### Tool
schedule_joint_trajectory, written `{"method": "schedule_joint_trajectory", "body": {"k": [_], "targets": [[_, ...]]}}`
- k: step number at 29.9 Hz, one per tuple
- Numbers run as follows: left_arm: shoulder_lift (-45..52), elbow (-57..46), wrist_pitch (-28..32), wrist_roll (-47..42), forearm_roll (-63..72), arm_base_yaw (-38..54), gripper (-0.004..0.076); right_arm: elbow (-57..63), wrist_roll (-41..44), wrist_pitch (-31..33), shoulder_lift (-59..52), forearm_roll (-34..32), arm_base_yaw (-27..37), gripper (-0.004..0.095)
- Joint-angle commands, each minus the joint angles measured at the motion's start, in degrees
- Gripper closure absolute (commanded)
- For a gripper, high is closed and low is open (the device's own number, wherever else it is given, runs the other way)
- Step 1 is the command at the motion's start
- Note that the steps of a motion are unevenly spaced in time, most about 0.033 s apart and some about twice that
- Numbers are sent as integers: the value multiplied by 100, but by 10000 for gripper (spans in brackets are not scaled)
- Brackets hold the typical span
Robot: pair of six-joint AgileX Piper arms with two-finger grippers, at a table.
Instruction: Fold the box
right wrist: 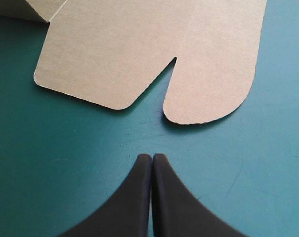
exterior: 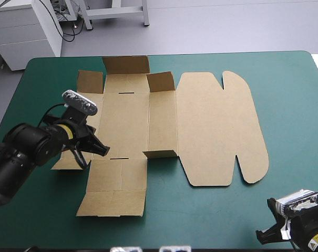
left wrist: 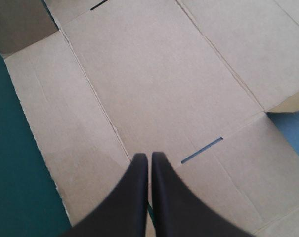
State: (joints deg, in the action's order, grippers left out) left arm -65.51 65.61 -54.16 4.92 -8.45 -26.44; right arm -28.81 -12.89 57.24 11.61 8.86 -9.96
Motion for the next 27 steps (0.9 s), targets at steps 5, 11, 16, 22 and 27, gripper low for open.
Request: {"method": "schedule_joint_trajectory", "body": {"k": [5, 11, 16, 22, 27], "targets": [[-776, 1107, -365, 1752, 1871, 1413, 706, -135, -14, -392, 65, 58, 6, 922], [-1290, 1139, -1311, 3004, 4375, 3753, 706, -135, -14, -392, 65, 58, 6, 922], [-1720, 1139, -1972, 3610, 5227, 5117, 707, -135, -14, -392, 65, 58, 6, 922], [-1979, 1126, -1891, 3631, 5012, 5768, 708, -135, -14, -392, 65, 58, 6, 922], [-2086, 1104, -1683, 3619, 4383, 5754, 708, -135, -14, -392, 65, 58, 6, 922]]}}
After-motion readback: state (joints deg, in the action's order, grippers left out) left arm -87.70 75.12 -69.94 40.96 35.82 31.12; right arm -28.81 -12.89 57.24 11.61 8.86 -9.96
